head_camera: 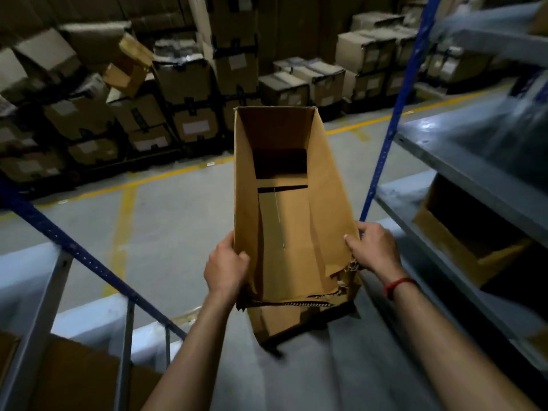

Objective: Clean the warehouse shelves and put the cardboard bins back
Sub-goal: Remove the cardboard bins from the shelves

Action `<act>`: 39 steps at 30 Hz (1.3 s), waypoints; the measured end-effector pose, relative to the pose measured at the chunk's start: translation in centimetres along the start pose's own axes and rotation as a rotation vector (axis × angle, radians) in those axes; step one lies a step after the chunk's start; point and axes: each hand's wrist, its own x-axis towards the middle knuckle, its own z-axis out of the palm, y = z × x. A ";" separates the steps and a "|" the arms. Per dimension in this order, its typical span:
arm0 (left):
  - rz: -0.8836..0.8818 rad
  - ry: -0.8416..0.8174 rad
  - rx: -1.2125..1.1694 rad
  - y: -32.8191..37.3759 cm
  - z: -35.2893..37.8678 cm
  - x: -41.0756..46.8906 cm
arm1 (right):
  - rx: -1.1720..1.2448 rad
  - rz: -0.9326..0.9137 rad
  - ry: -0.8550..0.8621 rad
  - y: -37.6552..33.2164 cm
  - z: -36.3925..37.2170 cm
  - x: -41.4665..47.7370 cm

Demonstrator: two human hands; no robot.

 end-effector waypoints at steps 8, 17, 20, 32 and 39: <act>0.176 -0.063 0.014 5.7 -1.6 -1.1 | -0.021 -0.020 0.148 0.4 -7.1 -3.8; 0.335 -0.131 -0.033 11.5 -3.2 -4.0 | -0.018 0.019 0.326 2.6 -14.5 -7.0; 0.374 -0.154 -0.042 13.2 -3.7 -5.2 | -0.025 0.024 0.352 3.3 -16.7 -8.3; 0.401 -0.254 -0.046 18.4 -4.0 -11.8 | -0.050 0.098 0.397 8.5 -23.1 -12.9; 0.422 -0.282 -0.062 20.4 -5.0 -15.0 | 0.009 0.108 0.415 10.6 -26.1 -15.2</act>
